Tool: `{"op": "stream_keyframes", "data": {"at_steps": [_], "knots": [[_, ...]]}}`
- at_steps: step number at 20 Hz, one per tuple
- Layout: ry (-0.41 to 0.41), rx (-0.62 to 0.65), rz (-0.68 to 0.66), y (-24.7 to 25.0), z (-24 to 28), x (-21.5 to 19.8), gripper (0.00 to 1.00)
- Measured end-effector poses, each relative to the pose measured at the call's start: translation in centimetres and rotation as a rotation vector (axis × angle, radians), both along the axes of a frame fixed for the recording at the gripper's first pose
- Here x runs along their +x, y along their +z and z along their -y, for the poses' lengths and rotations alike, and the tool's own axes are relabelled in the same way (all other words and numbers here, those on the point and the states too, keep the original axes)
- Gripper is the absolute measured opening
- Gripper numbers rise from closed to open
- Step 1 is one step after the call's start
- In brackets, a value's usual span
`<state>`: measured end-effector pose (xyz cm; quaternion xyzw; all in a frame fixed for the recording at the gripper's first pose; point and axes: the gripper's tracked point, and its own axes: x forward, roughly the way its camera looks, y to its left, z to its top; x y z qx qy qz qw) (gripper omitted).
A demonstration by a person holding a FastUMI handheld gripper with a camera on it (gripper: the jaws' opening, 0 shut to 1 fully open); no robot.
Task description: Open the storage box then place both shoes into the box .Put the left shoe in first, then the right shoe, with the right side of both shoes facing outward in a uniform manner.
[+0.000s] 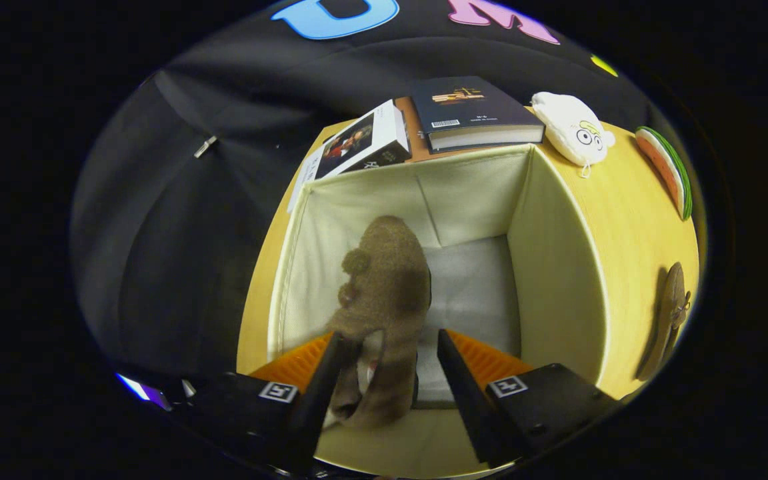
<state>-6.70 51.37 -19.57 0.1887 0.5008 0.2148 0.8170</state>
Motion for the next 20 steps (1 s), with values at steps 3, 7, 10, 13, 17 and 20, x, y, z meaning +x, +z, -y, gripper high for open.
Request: {"op": "stream_keyframes", "data": {"at_steps": [3, 7, 10, 13, 17, 20], "knots": [[0.005, 0.049, 0.016, 1.6, -0.1, 0.0, 0.99], [0.014, 0.067, 0.074, 3.5, 1.3, 0.3, 0.99], [0.019, 0.092, 0.125, 5.5, 3.2, 0.5, 0.99], [0.020, 0.100, 0.186, 7.5, 6.4, 0.9, 0.99], [0.002, 0.093, 0.254, 9.4, 11.8, 1.4, 0.98], [-0.028, 0.105, 0.268, 10.2, 16.5, 1.7, 0.98]]}}
